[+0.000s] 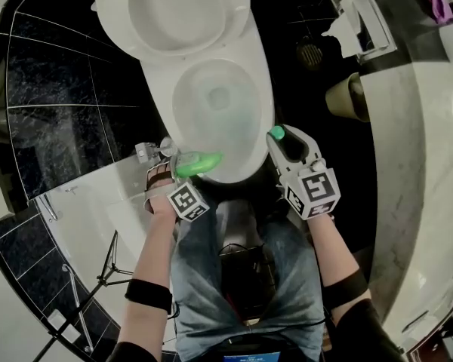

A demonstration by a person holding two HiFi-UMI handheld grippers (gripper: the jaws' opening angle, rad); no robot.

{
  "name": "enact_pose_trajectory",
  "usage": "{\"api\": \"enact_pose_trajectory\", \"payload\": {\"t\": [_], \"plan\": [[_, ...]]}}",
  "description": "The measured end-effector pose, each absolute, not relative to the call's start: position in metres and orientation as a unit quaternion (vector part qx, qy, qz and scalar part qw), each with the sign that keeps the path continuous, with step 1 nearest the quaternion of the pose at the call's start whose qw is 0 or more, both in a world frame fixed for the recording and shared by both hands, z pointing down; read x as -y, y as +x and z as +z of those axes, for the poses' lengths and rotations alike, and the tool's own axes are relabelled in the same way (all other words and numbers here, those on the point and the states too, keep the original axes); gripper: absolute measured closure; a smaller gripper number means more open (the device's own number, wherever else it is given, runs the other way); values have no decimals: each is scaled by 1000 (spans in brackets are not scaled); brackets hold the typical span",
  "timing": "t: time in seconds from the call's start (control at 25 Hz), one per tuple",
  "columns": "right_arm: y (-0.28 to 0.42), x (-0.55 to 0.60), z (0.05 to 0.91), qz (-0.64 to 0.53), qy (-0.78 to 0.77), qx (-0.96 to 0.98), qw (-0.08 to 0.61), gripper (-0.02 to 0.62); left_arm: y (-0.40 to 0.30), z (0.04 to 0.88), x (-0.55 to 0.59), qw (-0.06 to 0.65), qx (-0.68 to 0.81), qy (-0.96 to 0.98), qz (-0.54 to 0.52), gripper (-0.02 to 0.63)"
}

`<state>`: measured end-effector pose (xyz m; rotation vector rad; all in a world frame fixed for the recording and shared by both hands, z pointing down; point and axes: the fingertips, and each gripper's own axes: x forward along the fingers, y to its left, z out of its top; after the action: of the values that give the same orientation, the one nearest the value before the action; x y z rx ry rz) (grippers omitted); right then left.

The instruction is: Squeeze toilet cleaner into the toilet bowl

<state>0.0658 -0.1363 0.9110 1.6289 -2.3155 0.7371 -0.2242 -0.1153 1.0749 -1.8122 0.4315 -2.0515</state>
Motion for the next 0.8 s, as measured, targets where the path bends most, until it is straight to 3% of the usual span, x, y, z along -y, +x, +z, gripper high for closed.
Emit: {"api": "enact_pose_trajectory", "payload": {"t": [0.32,0.6,0.8], "plan": [[75,136,873,240,557,788,104,445,-171,1041,113,93,-211,-724,-650,423],[78,138,814,224,551,797,99,445,-132,970,117,-64,-287,-798,-526,423],[70,140,775,216,544,805,99,445,-113,912,125,-131,-320,-827,-443,422]]}}
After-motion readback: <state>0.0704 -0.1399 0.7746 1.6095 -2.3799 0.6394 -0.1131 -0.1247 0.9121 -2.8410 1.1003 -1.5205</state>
